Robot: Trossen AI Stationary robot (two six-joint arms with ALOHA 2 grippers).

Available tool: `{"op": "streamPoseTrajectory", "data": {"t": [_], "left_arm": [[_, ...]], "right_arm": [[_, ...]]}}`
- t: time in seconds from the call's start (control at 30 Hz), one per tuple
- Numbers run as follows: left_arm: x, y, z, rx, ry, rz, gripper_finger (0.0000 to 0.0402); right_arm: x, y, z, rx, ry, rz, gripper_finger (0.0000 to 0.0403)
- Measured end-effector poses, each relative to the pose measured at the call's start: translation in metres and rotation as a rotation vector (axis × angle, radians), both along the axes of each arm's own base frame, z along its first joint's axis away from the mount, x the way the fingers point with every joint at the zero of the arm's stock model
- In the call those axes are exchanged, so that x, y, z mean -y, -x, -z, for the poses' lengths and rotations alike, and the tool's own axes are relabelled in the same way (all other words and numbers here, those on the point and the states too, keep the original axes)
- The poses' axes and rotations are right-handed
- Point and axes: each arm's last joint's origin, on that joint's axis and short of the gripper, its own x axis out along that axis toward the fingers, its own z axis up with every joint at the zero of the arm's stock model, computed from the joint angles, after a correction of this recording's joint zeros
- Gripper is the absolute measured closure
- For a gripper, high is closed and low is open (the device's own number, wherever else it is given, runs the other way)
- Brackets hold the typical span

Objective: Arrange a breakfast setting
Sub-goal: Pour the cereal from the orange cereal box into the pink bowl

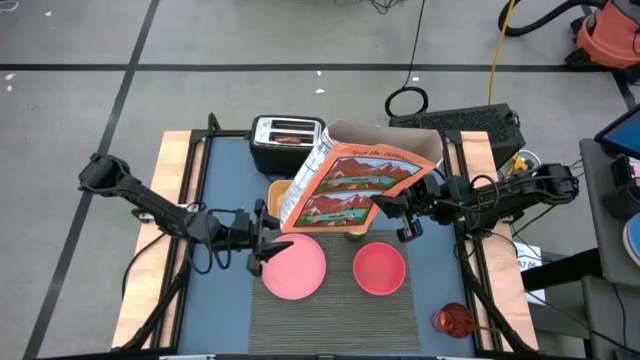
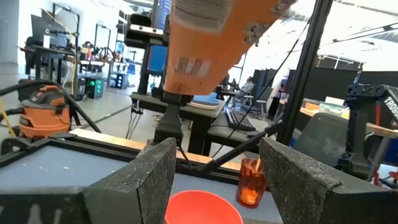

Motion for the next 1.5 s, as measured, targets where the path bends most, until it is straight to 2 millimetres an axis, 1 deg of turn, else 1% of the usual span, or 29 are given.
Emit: {"op": "streamPoseTrajectory", "data": {"t": [0.33,0.43,0.63,0.73,0.83,0.97,1.27,1.4,1.5], "left_arm": [[-0.004,-0.004,-0.006,0.015,-0.049,-0.034,0.0161],[-0.006,-0.004,-0.006,0.016,-0.046,-0.039,0.0139],[-0.011,-0.006,-0.006,0.016,-0.037,-0.065,0.0067],[-0.014,-0.007,-0.006,0.015,-0.034,-0.077,0.0041],[-0.017,-0.008,-0.006,0.015,-0.026,-0.085,0.0029],[-0.016,-0.011,-0.003,0.013,-0.052,-0.096,0.0027],[-0.009,-0.031,0.012,0.136,-0.116,-0.134,0.0027],[-0.004,-0.050,0.005,0.159,-0.159,-0.159,0.0027],[-0.003,-0.066,-0.006,0.184,-0.185,-0.190,0.0027]], "right_arm": [[0.000,-0.001,0.001,-0.013,0.001,-0.001,0.0403],[0.000,-0.001,0.001,-0.016,0.002,0.000,0.0403],[0.000,-0.001,0.001,-0.016,0.002,0.000,0.0403],[0.000,-0.001,0.001,-0.015,0.007,0.004,0.0403],[0.000,-0.001,0.001,-0.012,0.013,0.009,0.0403],[0.000,0.000,0.001,-0.002,0.029,0.023,0.0403],[0.000,0.000,0.000,0.016,0.058,0.050,0.0403],[0.000,0.000,0.000,0.016,0.058,0.050,0.0403],[0.000,0.000,0.000,0.016,0.058,0.049,0.0403]]}}
